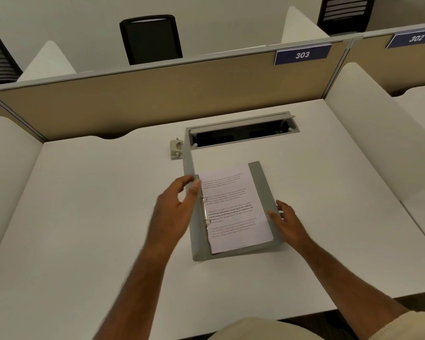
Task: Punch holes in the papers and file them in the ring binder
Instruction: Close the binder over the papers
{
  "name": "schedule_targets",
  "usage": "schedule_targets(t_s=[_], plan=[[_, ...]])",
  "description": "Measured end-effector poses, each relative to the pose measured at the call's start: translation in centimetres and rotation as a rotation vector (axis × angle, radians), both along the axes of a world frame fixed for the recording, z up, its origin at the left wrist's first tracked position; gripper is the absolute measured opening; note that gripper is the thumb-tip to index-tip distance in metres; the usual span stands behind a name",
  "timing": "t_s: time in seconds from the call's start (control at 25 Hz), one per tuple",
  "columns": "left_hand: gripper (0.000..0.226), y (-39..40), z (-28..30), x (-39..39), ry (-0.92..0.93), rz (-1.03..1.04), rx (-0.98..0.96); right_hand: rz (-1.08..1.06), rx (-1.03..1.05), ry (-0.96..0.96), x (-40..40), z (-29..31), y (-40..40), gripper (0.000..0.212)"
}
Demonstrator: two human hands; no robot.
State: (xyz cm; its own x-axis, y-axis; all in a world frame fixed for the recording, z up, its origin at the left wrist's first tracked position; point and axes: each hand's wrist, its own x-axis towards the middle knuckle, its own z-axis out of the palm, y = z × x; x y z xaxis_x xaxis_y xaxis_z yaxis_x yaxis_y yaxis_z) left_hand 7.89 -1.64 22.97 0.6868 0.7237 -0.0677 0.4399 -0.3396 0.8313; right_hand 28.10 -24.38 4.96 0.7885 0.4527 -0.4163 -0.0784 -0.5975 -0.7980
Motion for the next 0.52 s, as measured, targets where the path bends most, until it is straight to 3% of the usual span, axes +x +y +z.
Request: schedule_targets(t_s=[0.24,0.32,0.4,0.52], plan=[[0.058,-4.3,-5.9,2.3,0.169,-0.23,-0.014,-0.042,0.1,0.083,-0.2,0.7,-0.2,0.054],[0.057,-5.3,-8.0,2.6,0.19,-0.283,-0.022,-0.152,0.207,0.236,0.1,0.7,-0.3,0.053],[0.059,-5.3,-10.1,2.6,0.203,-0.246,-0.006,-0.274,0.32,0.405,0.4,0.9,-0.4,0.05],[0.073,-3.5,-13.0,2.1,0.328,-0.058,0.037,-0.236,0.313,0.429,0.6,1.1,-0.8,0.041]])
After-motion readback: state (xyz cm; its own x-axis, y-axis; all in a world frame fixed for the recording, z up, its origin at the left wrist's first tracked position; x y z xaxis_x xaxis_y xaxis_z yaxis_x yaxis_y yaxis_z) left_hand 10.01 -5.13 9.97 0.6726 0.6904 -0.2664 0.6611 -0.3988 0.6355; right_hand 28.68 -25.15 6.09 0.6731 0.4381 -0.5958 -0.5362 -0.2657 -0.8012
